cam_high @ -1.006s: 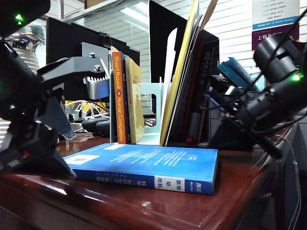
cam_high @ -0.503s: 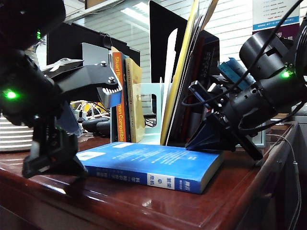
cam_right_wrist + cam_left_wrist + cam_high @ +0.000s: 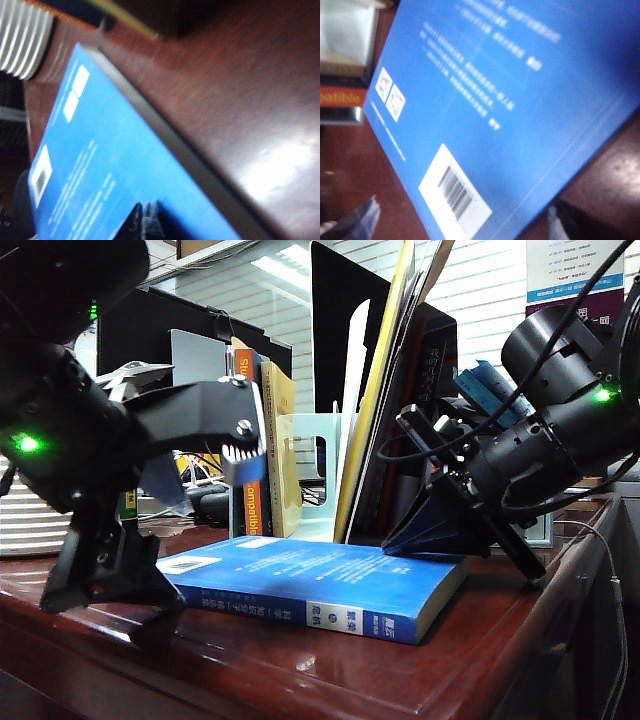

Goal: Pick up the blue book and put it on the bookshelf.

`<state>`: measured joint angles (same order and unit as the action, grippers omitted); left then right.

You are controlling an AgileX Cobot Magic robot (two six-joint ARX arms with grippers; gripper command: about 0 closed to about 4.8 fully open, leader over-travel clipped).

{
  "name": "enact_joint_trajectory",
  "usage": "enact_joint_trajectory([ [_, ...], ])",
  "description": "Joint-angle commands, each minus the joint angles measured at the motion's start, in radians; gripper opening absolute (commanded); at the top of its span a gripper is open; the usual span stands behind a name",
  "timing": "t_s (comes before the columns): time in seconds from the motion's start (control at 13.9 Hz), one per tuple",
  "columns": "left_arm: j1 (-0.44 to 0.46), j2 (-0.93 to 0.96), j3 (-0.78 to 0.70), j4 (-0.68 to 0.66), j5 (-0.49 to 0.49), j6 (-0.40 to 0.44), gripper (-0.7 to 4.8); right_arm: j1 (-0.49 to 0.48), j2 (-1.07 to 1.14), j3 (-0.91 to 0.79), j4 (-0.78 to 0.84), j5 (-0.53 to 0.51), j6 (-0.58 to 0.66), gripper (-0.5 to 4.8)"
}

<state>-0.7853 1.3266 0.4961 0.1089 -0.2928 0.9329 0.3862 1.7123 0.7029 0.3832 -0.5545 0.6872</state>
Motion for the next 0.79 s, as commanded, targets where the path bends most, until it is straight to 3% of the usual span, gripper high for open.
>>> enact_joint_trajectory([
  [0.07,-0.039,0.016,-0.013,-0.013,-0.023,0.021,4.79,0.002,-0.003,0.001,0.002,-0.029,0.000,-0.06],
  [0.36,-0.046,0.016,-0.013,0.166,-0.064,0.036,4.79,0.002,-0.003,0.001,0.002,-0.029,0.000,-0.06],
  [0.65,-0.046,0.016,-0.013,0.164,-0.058,0.031,4.79,0.002,-0.003,0.001,0.003,-0.032,0.000,-0.06],
  [0.79,-0.046,0.016,-0.013,0.202,-0.059,-0.018,4.79,0.002,-0.003,0.001,0.003,-0.032,-0.003,-0.06],
])
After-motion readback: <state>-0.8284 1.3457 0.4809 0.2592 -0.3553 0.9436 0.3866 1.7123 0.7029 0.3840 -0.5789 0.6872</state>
